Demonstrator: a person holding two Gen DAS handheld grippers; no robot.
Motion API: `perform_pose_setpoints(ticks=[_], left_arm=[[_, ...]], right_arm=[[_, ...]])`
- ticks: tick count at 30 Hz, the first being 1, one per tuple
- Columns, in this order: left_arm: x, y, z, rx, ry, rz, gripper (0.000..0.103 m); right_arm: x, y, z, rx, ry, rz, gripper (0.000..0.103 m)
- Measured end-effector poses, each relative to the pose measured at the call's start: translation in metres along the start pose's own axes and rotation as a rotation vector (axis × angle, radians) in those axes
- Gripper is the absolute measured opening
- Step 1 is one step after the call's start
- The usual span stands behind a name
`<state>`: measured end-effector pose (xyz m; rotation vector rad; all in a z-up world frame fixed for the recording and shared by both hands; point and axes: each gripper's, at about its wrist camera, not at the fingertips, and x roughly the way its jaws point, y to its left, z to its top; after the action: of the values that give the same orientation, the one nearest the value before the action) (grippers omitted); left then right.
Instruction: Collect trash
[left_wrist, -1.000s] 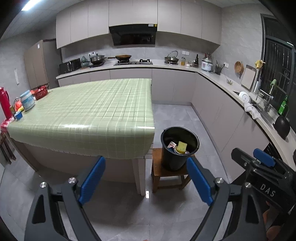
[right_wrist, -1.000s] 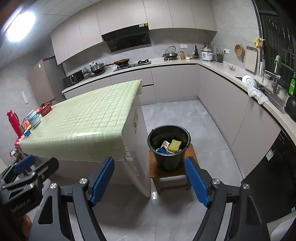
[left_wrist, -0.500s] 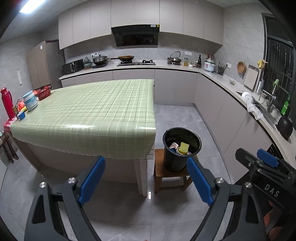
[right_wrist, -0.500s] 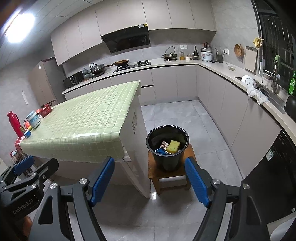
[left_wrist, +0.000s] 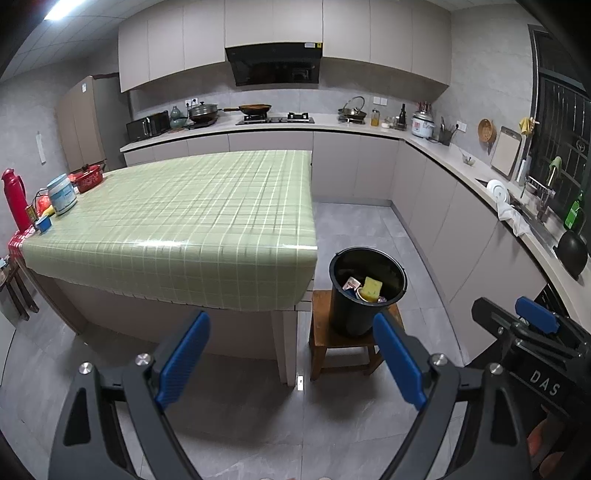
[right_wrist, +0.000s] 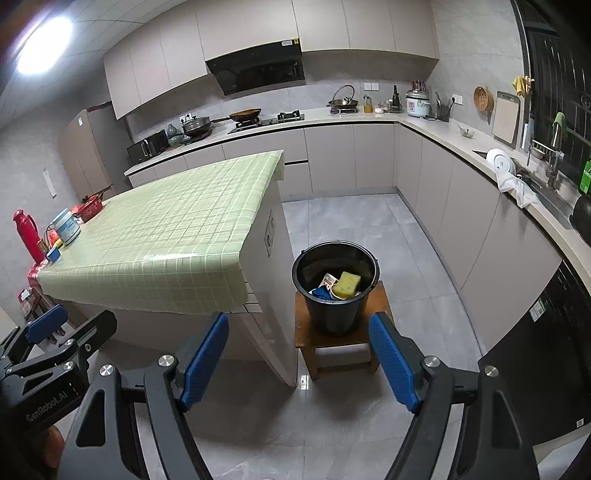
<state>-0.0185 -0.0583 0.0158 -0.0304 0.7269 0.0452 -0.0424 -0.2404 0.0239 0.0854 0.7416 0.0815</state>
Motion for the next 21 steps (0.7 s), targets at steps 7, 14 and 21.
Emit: perform_pose_setpoints(ticks=[7, 14, 21], left_arm=[[0.0031, 0.0013, 0.0010, -0.019, 0.021, -0.013, 0.096], [0.0034, 0.0007, -0.0001, -0.015, 0.024, -0.013, 0.097], [0.0067, -0.0049, -0.0003, 0.005, 0.015, -0.044, 0.097]], right_arm=[[0.0021, 0.0021, 0.0013, -0.002, 0.004, 0.000, 0.080], [0.0030, 0.0021, 0.0016, 0.004, 0.008, 0.002, 0.080], [0.0069, -0.0031, 0.0006, 0.018, 0.017, -0.004, 0.080]])
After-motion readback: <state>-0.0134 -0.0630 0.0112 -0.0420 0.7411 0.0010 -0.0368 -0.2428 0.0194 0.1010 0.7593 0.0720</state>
